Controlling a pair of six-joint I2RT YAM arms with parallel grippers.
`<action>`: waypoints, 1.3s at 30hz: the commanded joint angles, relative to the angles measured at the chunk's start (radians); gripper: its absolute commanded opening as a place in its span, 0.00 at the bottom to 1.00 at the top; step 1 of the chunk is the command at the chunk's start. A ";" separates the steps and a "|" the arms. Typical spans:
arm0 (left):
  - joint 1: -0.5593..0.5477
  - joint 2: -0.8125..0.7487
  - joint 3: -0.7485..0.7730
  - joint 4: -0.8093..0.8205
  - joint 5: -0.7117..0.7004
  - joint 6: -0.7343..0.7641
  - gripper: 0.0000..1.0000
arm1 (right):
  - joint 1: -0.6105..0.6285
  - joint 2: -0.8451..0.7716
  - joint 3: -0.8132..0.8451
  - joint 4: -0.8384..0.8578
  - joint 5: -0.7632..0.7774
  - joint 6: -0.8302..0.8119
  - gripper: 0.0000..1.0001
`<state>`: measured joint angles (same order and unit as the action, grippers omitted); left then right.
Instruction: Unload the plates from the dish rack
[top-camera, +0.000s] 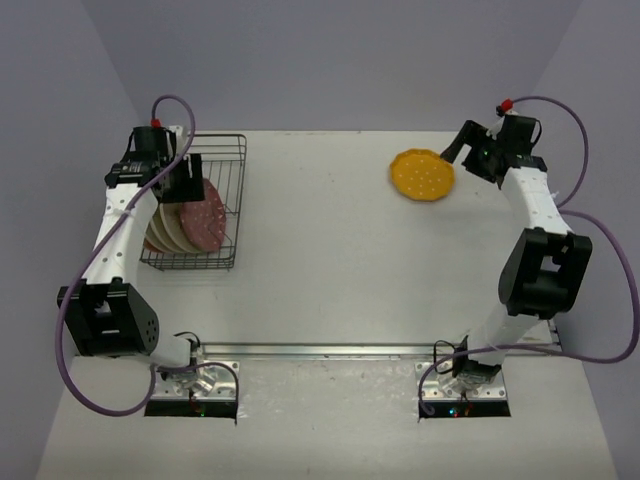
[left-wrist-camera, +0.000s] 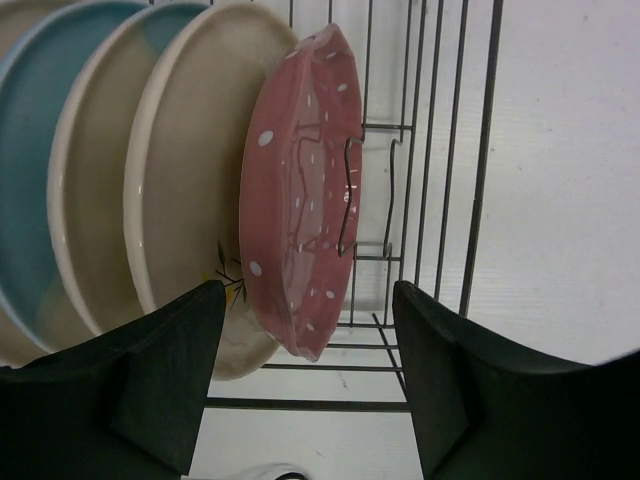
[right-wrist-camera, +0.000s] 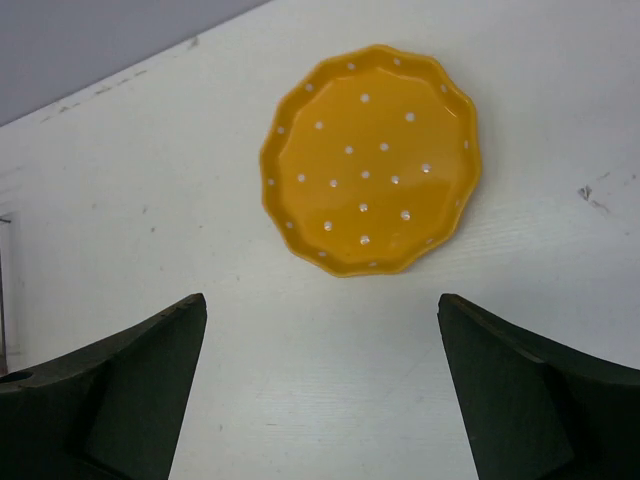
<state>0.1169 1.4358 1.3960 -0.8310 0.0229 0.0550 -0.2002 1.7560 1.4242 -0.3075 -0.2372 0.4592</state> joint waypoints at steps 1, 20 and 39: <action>-0.002 0.034 -0.017 0.006 -0.038 0.029 0.66 | 0.021 -0.127 -0.073 0.042 -0.049 -0.140 0.98; -0.003 0.111 -0.087 0.126 0.034 0.032 0.14 | 0.080 -0.402 -0.312 0.105 -0.222 -0.217 0.99; -0.006 -0.121 0.246 0.067 0.080 0.088 0.00 | 0.179 -0.442 -0.368 0.164 -0.365 -0.209 0.99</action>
<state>0.1186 1.4415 1.5067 -0.8587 -0.0340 0.1315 -0.0375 1.3483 1.0619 -0.2154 -0.5169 0.2541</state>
